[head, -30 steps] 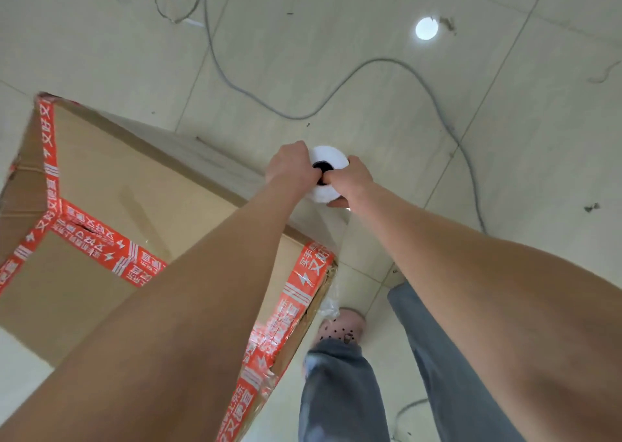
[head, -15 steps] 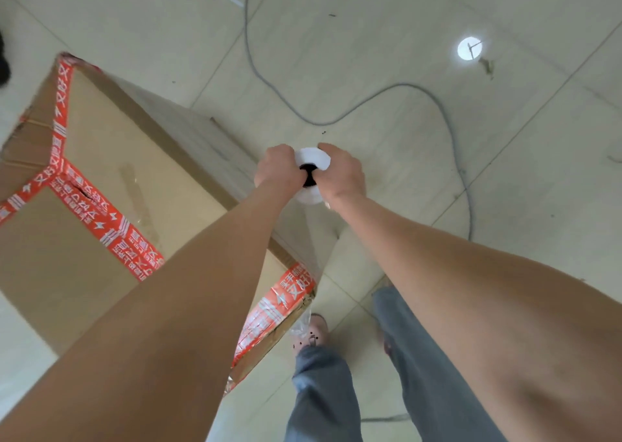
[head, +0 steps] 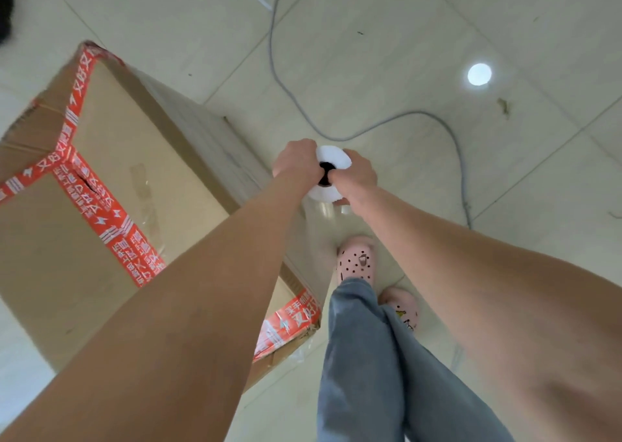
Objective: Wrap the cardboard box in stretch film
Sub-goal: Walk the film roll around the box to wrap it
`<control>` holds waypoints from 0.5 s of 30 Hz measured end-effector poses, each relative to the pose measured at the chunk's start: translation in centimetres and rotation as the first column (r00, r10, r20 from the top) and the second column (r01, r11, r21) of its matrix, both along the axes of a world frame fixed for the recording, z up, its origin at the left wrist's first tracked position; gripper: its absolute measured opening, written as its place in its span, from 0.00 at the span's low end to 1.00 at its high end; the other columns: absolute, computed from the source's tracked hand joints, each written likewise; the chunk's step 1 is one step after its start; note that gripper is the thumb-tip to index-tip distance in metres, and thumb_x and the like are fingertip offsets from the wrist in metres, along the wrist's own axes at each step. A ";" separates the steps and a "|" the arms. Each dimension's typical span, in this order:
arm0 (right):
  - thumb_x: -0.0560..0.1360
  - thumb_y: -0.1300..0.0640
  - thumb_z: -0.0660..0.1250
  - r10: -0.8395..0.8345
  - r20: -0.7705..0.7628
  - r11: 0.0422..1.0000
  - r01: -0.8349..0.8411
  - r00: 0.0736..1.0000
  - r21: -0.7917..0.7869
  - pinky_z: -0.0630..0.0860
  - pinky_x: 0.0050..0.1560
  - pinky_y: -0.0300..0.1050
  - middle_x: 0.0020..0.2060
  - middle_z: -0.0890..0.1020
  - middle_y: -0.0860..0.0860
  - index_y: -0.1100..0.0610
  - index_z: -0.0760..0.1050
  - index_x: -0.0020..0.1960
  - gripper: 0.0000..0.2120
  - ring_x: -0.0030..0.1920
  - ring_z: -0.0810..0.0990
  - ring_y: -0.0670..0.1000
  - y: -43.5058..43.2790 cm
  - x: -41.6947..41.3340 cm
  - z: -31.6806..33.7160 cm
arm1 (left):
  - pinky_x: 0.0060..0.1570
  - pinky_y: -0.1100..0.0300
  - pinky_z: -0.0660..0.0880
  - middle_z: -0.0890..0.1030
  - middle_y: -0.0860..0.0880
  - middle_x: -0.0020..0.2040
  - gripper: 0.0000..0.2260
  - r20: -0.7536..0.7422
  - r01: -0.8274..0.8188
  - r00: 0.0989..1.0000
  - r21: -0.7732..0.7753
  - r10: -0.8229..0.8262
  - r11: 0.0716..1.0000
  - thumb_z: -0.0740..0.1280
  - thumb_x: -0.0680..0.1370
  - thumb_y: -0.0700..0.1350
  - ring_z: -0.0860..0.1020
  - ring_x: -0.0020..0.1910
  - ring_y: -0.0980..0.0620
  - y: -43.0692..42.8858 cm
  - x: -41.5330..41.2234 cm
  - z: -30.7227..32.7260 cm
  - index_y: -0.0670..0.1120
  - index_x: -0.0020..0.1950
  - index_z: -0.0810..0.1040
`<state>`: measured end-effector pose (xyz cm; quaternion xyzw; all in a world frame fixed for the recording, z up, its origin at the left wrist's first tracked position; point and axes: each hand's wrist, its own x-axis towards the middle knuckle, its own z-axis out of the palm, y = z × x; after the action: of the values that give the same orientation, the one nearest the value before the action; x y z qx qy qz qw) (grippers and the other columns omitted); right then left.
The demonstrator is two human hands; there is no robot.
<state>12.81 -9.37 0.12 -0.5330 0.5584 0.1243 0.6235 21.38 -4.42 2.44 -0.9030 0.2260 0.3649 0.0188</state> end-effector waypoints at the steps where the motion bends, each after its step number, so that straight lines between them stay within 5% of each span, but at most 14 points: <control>1: 0.70 0.63 0.64 0.052 0.006 0.998 -0.051 0.999 -0.039 0.82 0.44 0.54 0.55 0.79 0.52 0.50 0.74 0.59 0.19 0.53 0.79 0.56 -0.4 0.5 0.0 | 0.42 0.56 0.69 0.77 0.43 0.57 0.12 -0.006 -0.012 1.000 -0.004 0.012 1.000 0.65 0.74 0.42 0.76 0.55 0.43 0.0 0.4 -0.1 0.43 0.56 0.75; 10: 0.70 0.62 0.61 0.474 -0.096 0.797 -0.473 0.875 -0.376 0.69 0.41 0.43 0.51 0.81 0.51 0.51 0.77 0.56 0.17 0.53 0.78 0.56 -1.4 6.3 1.0 | 0.36 0.57 0.75 0.78 0.45 0.44 0.06 -0.075 -0.320 0.946 -0.076 0.314 0.944 0.67 0.72 0.43 0.78 0.38 0.44 1.4 4.2 -0.4 0.42 0.43 0.72; 12: 0.70 0.62 0.62 0.485 -0.077 0.777 -0.469 0.871 -0.420 0.68 0.44 0.42 0.55 0.80 0.51 0.49 0.75 0.62 0.21 0.56 0.77 0.55 -1.3 7.2 1.0 | 0.39 0.56 0.78 0.80 0.45 0.44 0.07 -0.096 -0.391 0.919 -0.096 0.383 0.915 0.68 0.72 0.45 0.81 0.40 0.43 1.7 5.0 -0.4 0.42 0.45 0.74; 15: 0.72 0.60 0.65 0.302 -0.002 0.900 -0.286 0.953 -0.329 0.70 0.51 0.42 0.63 0.75 0.53 0.51 0.65 0.71 0.28 0.61 0.75 0.54 -1.2 7.8 0.8 | 0.43 0.53 0.81 0.79 0.45 0.45 0.09 -0.103 -0.452 0.891 -0.103 0.442 0.886 0.69 0.72 0.46 0.82 0.43 0.43 1.8 6.0 -0.4 0.42 0.44 0.73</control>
<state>20.59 -10.54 0.89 -0.7094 0.4688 0.1101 0.5146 27.35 -2.59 2.04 -0.9155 0.0345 0.3789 -0.1305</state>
